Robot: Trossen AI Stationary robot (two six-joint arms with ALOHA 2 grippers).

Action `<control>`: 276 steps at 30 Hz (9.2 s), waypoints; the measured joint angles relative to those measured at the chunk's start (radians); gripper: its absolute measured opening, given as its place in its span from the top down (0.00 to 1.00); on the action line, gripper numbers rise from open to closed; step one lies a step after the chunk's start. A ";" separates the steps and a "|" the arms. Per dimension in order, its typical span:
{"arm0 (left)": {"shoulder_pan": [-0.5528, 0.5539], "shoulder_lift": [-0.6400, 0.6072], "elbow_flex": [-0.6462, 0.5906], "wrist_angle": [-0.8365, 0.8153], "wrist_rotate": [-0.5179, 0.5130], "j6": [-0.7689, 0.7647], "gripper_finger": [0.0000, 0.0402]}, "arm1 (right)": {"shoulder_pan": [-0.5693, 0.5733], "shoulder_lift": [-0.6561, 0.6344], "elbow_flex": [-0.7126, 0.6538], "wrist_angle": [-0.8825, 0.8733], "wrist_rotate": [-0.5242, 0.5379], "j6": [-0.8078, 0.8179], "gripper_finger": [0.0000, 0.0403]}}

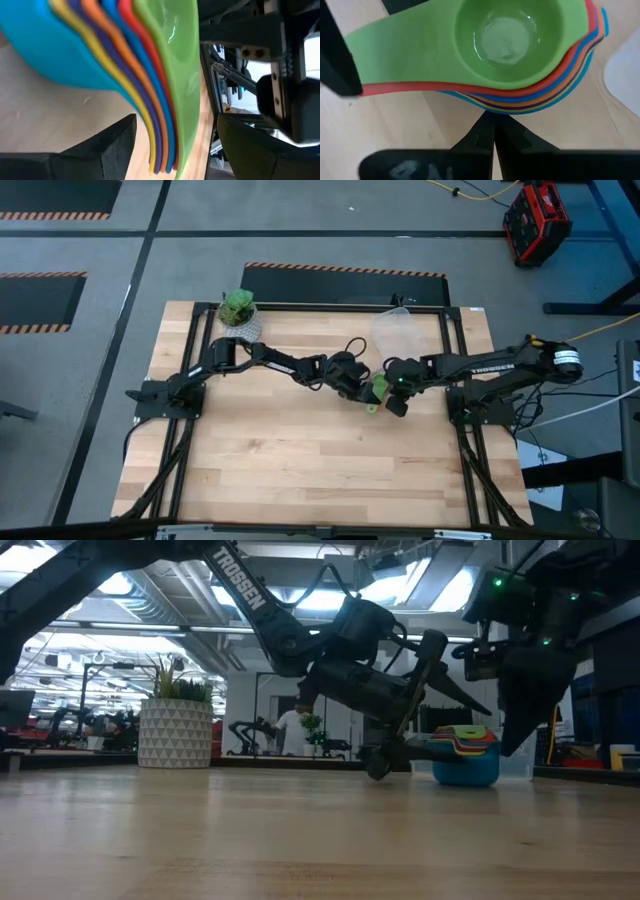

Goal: Nest measuring cups in basket

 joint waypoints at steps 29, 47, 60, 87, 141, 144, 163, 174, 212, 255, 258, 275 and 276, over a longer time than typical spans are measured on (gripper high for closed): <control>-0.007 0.000 0.000 0.002 -0.117 0.004 0.44 | 0.000 -0.031 0.000 0.088 0.000 -0.031 0.97; -0.006 -0.001 0.000 0.005 -0.125 0.006 0.75 | 0.000 -0.249 0.000 -0.035 0.001 -0.029 0.97; 0.020 -0.009 0.000 0.025 -0.079 0.000 0.79 | 0.000 -0.312 0.000 -0.080 0.004 -0.031 0.97; 0.250 -0.027 0.258 0.067 0.226 -0.022 0.79 | -0.003 -0.473 0.061 -0.134 0.081 -0.105 0.97; 0.217 0.277 0.498 0.016 0.122 -0.266 0.79 | -0.003 -0.473 0.061 -0.101 0.081 -0.110 0.97; 0.216 0.277 0.498 0.016 0.123 -0.269 0.79 | -0.003 -0.473 0.061 -0.101 0.081 -0.110 0.97; 0.214 0.277 0.497 0.017 0.139 -0.367 0.78 | -0.003 -0.473 0.061 -0.112 0.081 -0.110 0.97; 0.213 0.277 0.497 0.017 0.139 -0.365 0.78 | -0.003 -0.473 0.061 -0.112 0.080 -0.110 0.97; 0.243 0.277 0.496 -0.023 0.118 -0.363 0.63 | -0.003 -0.473 0.061 -0.118 0.080 -0.109 0.97; 0.275 0.266 0.499 -0.195 0.143 -0.228 0.63 | -0.003 -0.472 0.061 -0.122 0.080 -0.136 0.97; 0.275 0.266 0.499 -0.197 0.136 -0.227 0.63 | -0.003 -0.472 0.061 -0.123 0.080 -0.137 0.97; 0.277 0.248 0.500 -0.253 0.097 -0.182 0.63 | -0.003 -0.472 0.061 -0.131 0.080 -0.135 0.97; 0.277 0.248 0.500 -0.253 0.097 -0.181 0.63 | -0.003 -0.472 0.061 -0.131 0.080 -0.134 0.97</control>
